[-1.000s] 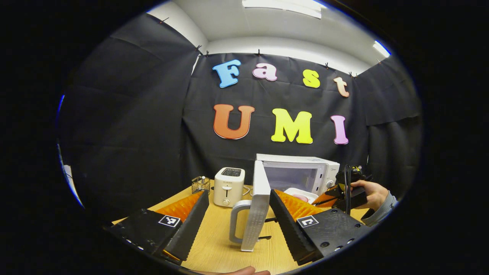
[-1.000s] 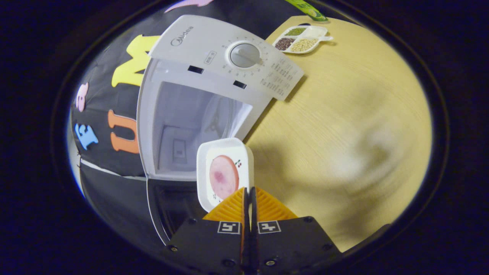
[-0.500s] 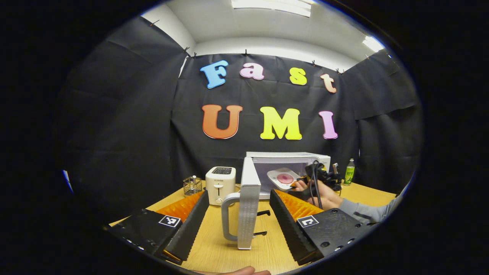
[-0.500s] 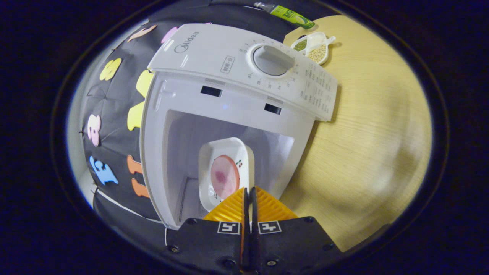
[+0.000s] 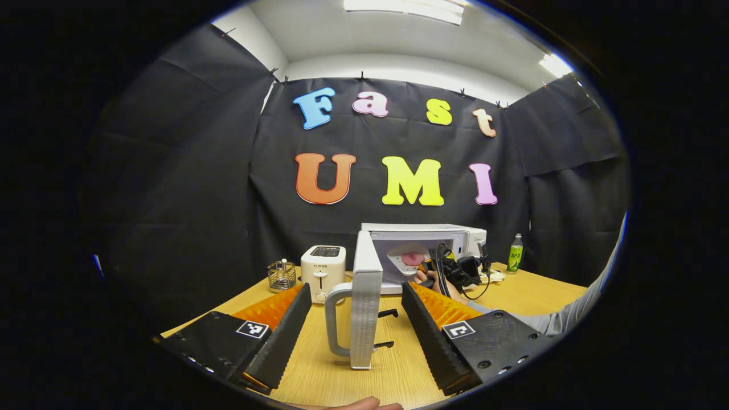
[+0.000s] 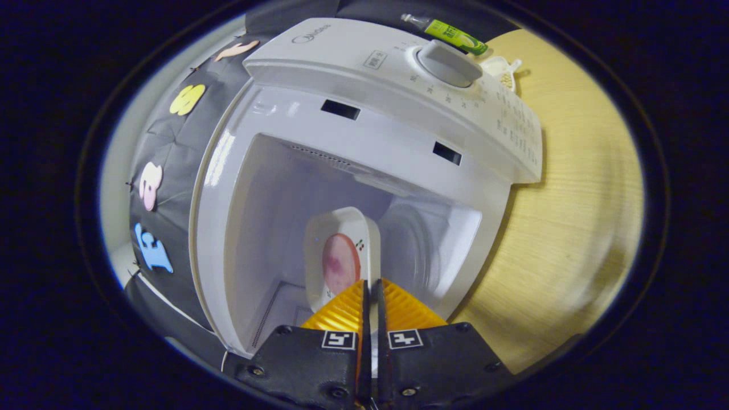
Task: Open the microwave oven with the left hand, put the food in, and close the microwave oven.
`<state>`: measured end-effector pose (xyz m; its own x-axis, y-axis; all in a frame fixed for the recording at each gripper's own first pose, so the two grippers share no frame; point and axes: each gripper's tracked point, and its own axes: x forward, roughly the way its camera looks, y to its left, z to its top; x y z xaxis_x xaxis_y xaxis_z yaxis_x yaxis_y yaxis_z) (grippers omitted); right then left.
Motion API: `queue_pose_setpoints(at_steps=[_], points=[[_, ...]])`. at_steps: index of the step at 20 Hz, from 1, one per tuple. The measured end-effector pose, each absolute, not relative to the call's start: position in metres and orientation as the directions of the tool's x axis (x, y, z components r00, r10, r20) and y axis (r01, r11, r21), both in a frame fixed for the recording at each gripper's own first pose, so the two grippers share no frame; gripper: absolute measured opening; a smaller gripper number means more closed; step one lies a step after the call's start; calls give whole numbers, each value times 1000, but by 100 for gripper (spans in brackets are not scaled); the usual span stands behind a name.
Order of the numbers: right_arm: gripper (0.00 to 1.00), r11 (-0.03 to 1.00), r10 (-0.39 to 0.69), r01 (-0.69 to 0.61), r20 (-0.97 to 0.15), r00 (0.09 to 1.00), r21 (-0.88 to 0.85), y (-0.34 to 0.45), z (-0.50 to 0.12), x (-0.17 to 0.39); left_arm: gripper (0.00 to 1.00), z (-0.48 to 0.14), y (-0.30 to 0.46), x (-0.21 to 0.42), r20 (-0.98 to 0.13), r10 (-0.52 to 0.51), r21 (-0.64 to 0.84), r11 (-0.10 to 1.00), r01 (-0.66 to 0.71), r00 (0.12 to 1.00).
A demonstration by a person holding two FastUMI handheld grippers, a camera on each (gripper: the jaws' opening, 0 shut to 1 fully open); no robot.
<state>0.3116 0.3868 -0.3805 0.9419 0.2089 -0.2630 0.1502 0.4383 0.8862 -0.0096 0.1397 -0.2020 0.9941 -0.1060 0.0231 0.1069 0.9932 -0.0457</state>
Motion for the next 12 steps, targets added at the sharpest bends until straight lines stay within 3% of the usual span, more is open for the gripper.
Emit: queue_pose_setpoints(at_steps=[4, 5, 6, 7, 8, 9, 10, 11, 12], points=[[10, 488, 204, 135, -264, 943, 862, 391, -396, 312, 95, -203, 133, -11, 19, -108, -26, 994, 109, 994], [3, 496, 205, 101, -229, 952, 863, 392, -391, 316, 95, -203, 131, -11, 15, -107, -29, 994, 107, 994], [14, 528, 217, 86, -232, 948, 845, 394, -392, 317, 83, -203, 125, -14, 18, -121, -30, 992, 121, 993], [14, 551, 226, 66, -224, 948, 832, 395, -391, 315, 83, -201, 120, -17, 22, -133, -26, 991, 133, 991], [5, 567, 233, 52, -221, 947, 822, 396, -389, 314, 83, -199, 121, -18, 29, -131, -24, 991, 131, 991], [13, 579, 252, 25, -208, 945, 815, 397, -387, 312, 94, -198, 122, -20, 29, -128, -32, 991, 129, 991], [41, 591, 271, -1, -197, 942, 807, 399, -385, 310, 94, -200, 122, -22, 24, -126, -46, 991, 127, 992], [36, 605, 297, -56, -160, 941, 794, 402, -376, 307, 94, -199, 122, -23, 25, -129, -60, 990, 130, 991], [65, 649, 307, -90, -152, 940, 755, 403, -372, 303, 94, -197, 124, -26, 31, -125, -69, 990, 127, 992]])
